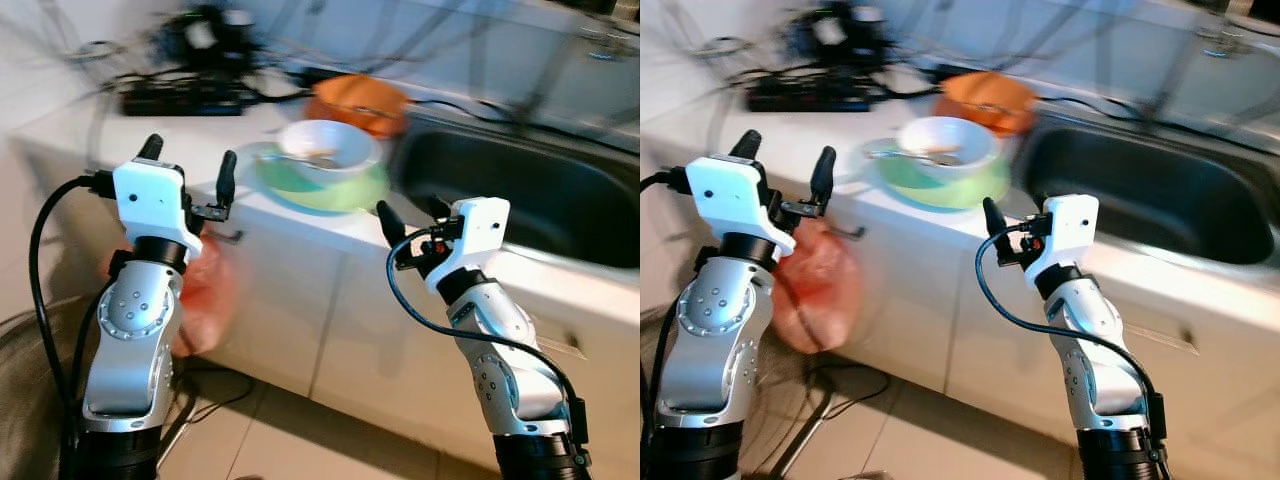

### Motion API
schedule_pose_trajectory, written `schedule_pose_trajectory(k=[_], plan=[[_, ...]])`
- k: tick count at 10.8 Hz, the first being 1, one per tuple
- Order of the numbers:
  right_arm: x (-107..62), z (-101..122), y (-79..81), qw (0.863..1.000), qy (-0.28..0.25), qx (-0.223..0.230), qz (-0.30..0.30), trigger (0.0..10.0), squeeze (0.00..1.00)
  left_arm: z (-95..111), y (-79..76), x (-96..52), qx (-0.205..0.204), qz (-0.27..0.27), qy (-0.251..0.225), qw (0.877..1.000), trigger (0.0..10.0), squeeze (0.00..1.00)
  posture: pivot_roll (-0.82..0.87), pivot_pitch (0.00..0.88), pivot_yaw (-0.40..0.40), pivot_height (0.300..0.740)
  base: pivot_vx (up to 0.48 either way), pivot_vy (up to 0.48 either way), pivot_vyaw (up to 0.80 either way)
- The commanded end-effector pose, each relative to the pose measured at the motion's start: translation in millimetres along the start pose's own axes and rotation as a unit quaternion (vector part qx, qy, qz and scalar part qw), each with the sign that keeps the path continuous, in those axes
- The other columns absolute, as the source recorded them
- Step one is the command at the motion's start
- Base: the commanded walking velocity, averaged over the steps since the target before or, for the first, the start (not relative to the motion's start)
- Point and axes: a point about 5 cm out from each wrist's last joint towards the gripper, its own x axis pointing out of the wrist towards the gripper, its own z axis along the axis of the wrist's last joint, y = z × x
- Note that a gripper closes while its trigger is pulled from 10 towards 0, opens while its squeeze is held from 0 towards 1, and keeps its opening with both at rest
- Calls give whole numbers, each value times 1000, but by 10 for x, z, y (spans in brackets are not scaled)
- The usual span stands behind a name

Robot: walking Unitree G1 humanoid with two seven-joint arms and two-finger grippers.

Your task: Kitchen organization

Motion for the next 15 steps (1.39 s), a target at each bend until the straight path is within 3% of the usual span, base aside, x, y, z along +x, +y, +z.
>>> schedule_pose_trajectory(k=[1, 5, 8, 15], plan=[[-1, 73, -52, 1000, -14, -9, -11, 10000, 0, 58, -94, 34, -9, -28, -16, 999, 10000, 0, 100, 0, -57, 740, 0, 0, -556], [1, 66, -45, 1000, -14, -6, -12, 10000, 0, 41, -133, 70, -12, -42, -13, 999, 10000, 0, 98, 0, -54, 740, 0, 0, -727], [7, 79, -34, 1000, -18, -8, -8, 10000, 0, 77, -67, 75, -11, -26, -21, 999, 10000, 0, 98, 0, -54, 740, 260, 0, 0], [8, 96, -28, 1000, -21, -10, -7, 10000, 0, 99, -81, 79, -16, -29, -26, 999, 10000, 0, 100, 0, -56, 740, 432, 0, 0]])
